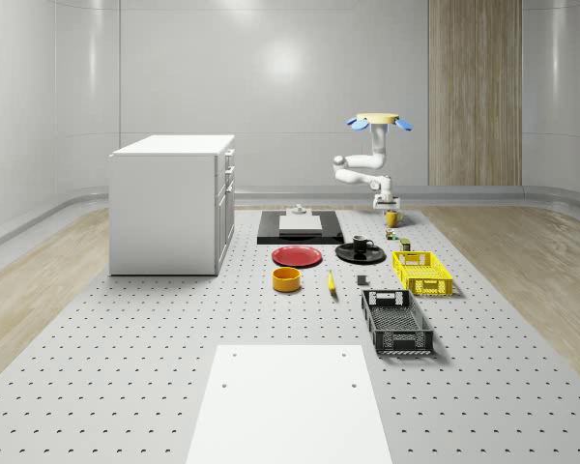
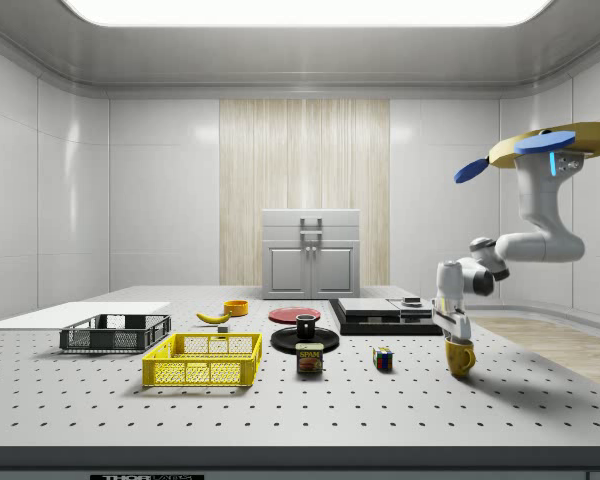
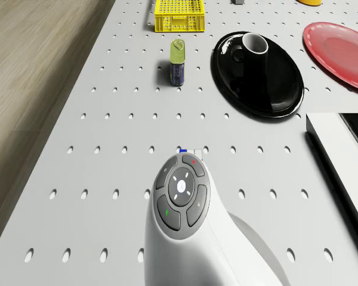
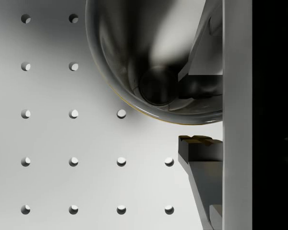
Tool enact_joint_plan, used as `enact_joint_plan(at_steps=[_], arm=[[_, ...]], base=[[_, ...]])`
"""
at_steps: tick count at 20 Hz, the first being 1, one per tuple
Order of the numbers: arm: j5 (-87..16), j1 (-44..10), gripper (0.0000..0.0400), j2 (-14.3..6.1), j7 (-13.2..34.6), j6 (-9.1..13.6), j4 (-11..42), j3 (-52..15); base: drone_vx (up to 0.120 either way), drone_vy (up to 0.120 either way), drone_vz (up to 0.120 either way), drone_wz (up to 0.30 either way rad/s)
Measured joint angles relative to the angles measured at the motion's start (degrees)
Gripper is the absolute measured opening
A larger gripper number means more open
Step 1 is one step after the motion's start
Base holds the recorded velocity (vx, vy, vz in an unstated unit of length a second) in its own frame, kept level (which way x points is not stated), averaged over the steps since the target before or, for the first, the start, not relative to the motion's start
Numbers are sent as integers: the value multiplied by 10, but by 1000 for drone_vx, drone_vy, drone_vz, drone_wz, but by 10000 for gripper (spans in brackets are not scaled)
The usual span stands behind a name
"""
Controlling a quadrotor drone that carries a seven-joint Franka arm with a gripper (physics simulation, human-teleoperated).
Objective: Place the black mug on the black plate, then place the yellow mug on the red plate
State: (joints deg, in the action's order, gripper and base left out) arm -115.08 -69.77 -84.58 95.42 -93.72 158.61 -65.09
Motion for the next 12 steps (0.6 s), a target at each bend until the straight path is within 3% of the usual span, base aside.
enact_joint_plan(at_steps=[9,12], arm=[[30,6,110,-1,1,15,13,-32],[33,6,110,-1,1,16,14,-35]], base=[[0,0,120,0],[107,-93,120,0]])
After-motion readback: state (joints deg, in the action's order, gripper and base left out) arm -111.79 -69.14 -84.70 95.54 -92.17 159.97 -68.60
